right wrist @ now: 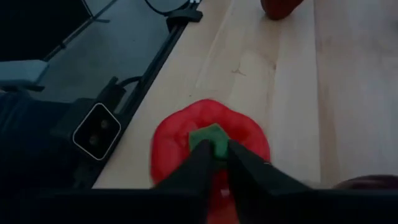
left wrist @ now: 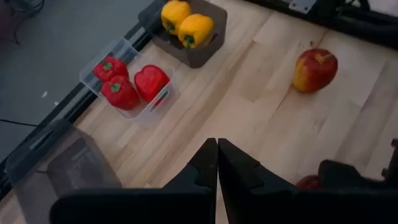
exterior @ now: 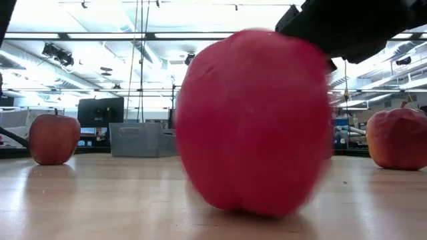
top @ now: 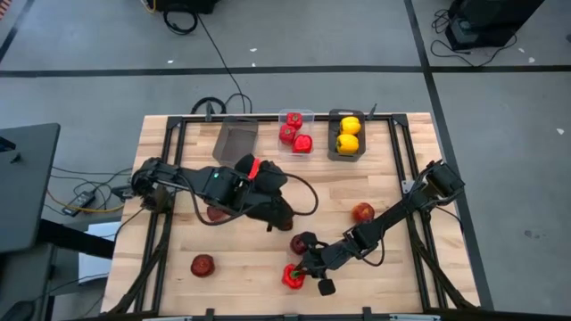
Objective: Sort produce into baskets
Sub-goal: Put the red bell pepper into the transparent bin
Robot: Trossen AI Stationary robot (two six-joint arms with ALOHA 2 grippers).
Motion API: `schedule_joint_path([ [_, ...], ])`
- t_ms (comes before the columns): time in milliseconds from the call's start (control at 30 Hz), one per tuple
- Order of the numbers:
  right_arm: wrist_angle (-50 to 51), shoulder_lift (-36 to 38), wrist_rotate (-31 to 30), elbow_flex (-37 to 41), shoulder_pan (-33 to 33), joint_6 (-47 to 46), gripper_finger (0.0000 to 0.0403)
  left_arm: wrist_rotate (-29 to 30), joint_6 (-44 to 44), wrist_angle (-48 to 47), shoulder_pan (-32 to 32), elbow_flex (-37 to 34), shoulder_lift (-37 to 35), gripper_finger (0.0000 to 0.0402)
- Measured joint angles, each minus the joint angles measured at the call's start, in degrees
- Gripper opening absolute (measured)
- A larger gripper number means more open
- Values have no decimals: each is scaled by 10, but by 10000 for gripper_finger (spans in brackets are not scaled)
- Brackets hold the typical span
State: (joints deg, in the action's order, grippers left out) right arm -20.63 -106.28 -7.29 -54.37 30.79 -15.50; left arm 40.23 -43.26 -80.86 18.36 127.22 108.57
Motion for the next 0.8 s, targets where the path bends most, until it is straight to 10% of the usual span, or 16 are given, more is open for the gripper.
schedule_joint_path([
  [233,-7,0,-1,0,1,10,21,-59,130,45,0,1,0,19],
  [800,-30,50,-31,0,18,36,21,-114,13,-83,42,-125,-58,19],
])
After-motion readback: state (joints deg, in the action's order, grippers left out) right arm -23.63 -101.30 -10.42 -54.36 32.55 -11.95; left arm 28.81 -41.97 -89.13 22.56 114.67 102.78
